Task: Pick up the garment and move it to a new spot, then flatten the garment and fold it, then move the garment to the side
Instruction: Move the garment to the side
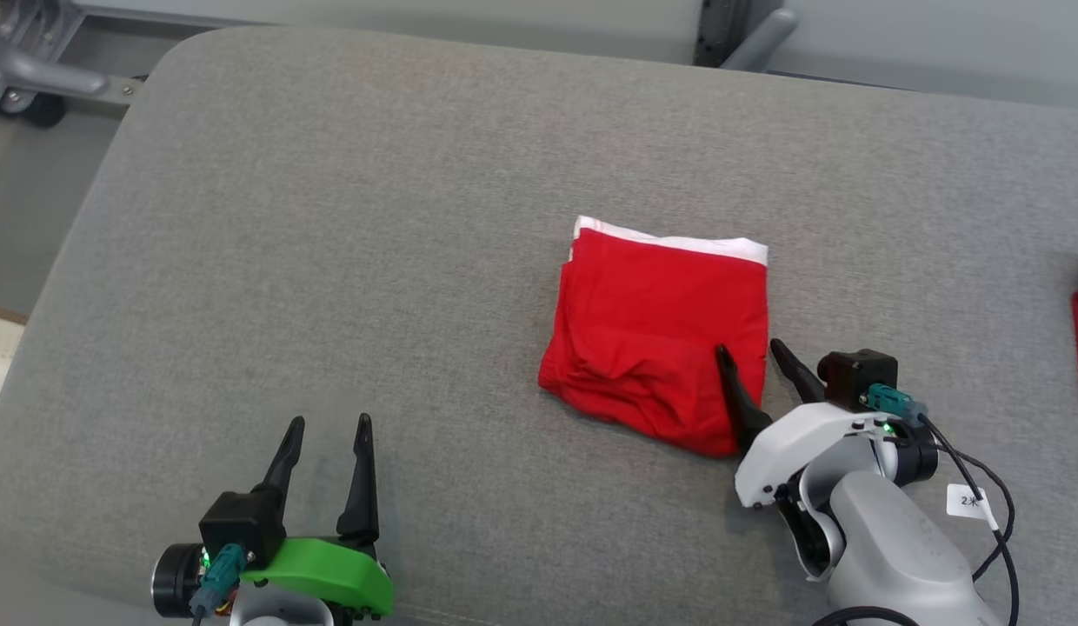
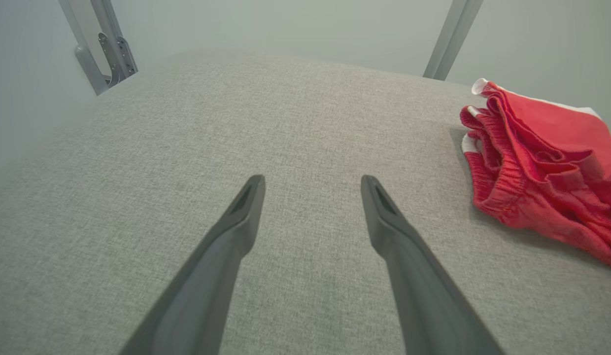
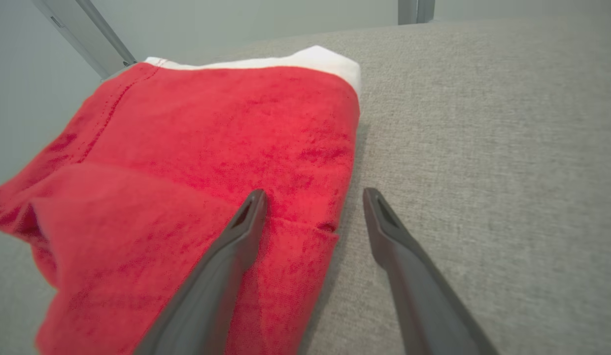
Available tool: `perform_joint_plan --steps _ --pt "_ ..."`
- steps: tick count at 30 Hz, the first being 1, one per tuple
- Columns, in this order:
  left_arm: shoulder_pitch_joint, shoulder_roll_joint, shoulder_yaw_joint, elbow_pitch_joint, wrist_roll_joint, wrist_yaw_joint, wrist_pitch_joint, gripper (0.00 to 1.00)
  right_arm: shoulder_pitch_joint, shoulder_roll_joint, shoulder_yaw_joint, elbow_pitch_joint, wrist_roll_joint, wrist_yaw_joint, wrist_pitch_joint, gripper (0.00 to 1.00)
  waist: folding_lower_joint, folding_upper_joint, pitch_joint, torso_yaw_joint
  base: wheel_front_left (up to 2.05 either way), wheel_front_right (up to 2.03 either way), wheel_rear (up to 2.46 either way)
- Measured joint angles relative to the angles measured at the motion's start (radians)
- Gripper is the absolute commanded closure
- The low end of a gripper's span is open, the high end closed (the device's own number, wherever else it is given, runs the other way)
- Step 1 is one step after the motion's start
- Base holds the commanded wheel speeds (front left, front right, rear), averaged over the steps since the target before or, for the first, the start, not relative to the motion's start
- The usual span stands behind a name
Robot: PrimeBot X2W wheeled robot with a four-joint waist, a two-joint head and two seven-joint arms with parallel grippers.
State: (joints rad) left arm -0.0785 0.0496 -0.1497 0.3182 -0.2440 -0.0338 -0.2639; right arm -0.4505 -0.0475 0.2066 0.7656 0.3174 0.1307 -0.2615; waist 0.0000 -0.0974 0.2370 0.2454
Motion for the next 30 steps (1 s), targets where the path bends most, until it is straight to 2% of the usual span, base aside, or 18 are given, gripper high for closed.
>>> perform_joint_plan --steps 2,3,4,5,6,7,13,19,24,25,30 --pt "0.000 0.000 -0.001 -0.005 0.000 0.000 0.000 0.00 -0.011 0.001 0.002 0.050 0.018 0.000 0.000 0.07 0.0000 0.0000 0.010 0.028 0.00 0.00 0.00" --pt "0.000 0.000 -0.001 -0.007 0.000 0.003 0.000 0.00 -0.018 0.000 0.004 0.072 0.018 0.000 0.000 0.18 0.0000 0.0000 0.015 0.039 0.00 0.00 0.00" --pt "0.000 0.000 0.000 -0.009 0.000 0.003 0.000 0.00 -0.027 0.000 0.005 0.088 0.020 0.000 -0.001 0.38 0.0000 0.0000 0.020 0.050 0.00 0.00 0.00" --pt "0.001 0.000 0.000 -0.011 0.000 0.003 0.000 0.00 -0.038 0.000 0.007 0.097 0.025 0.000 -0.002 0.55 0.0000 0.0000 0.025 0.059 0.00 0.00 0.00" --pt "0.001 0.000 0.002 -0.012 0.000 0.005 0.000 0.00 -0.046 0.000 0.013 0.103 0.028 0.000 -0.002 0.82 0.0000 0.0000 0.030 0.065 0.00 0.00 0.00" --pt "0.001 0.000 0.005 -0.013 0.000 0.005 0.000 0.00 -0.049 -0.001 0.016 0.102 0.040 0.000 -0.002 1.00 0.0000 0.0000 0.035 0.068 0.00 0.00 0.00" --pt "0.002 -0.001 0.022 -0.019 0.010 -0.001 0.000 0.00 -0.044 0.002 0.023 0.075 0.051 0.001 -0.002 1.00 0.0000 0.0000 0.042 0.040 0.00 0.00 0.00" --pt "0.007 -0.001 0.027 -0.016 0.018 -0.015 0.000 0.00 -0.005 0.001 0.016 0.027 0.047 0.001 -0.001 1.00 0.0000 0.0000 0.033 -0.039 0.00 0.00 0.00" --pt "0.007 -0.001 0.029 -0.016 0.015 -0.019 0.000 0.00 0.023 0.000 0.013 -0.004 0.038 0.001 0.000 1.00 0.0000 0.0000 0.018 -0.144 0.00 0.00 0.00" --pt "0.006 -0.001 0.027 -0.017 0.013 -0.020 0.000 0.00 0.033 -0.001 0.018 -0.015 0.036 0.001 0.000 1.00 0.0000 0.0000 0.010 -0.194 0.00 0.00 0.00" --pt "-0.001 -0.001 0.026 -0.011 0.012 -0.021 0.000 0.00 0.041 0.000 0.039 -0.046 0.053 0.001 0.000 1.00 0.0000 -0.0001 -0.005 -0.328 0.00 0.00 0.00"
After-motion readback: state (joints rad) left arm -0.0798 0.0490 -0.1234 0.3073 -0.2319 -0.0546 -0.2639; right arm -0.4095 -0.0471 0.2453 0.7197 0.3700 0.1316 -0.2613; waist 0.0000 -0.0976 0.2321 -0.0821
